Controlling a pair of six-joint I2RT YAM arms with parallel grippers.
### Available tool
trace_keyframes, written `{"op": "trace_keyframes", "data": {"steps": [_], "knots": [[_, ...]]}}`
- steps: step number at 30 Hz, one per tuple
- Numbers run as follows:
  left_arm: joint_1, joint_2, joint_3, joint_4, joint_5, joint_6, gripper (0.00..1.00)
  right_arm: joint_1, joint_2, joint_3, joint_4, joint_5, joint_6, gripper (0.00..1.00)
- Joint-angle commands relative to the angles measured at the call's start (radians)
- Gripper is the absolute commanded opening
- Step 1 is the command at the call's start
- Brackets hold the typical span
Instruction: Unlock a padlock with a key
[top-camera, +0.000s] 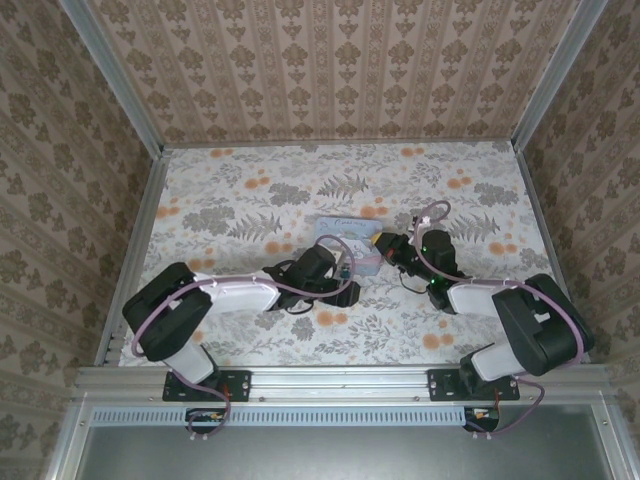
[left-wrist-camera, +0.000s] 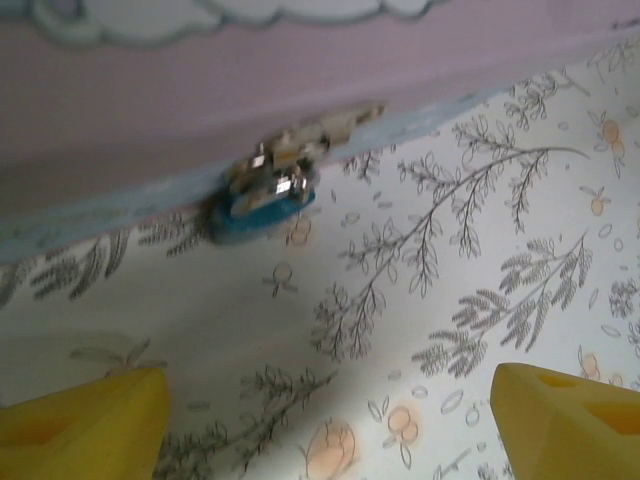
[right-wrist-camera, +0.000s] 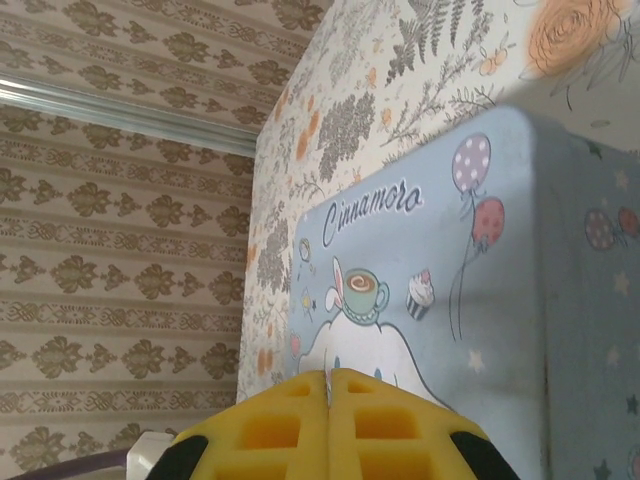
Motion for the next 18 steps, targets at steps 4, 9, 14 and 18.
{"op": "trace_keyframes", "data": {"steps": [4, 9, 14, 18], "knots": [[-0.003, 0.057, 0.047, 0.100, -0.057, 0.078, 0.84, -0.036, 0.058, 0.050, -0.008, -0.053, -0.015, 0.00], [-0.003, 0.104, 0.060, 0.138, -0.064, 0.098, 0.84, -0.063, 0.109, 0.069, 0.014, -0.081, -0.001, 0.00], [-0.008, 0.135, 0.043, 0.207, -0.073, 0.099, 0.83, -0.072, 0.149, 0.080, 0.037, -0.098, 0.015, 0.00], [-0.022, 0.156, 0.023, 0.260, -0.107, 0.108, 0.83, -0.075, 0.173, 0.080, 0.055, -0.104, 0.027, 0.00]]}}
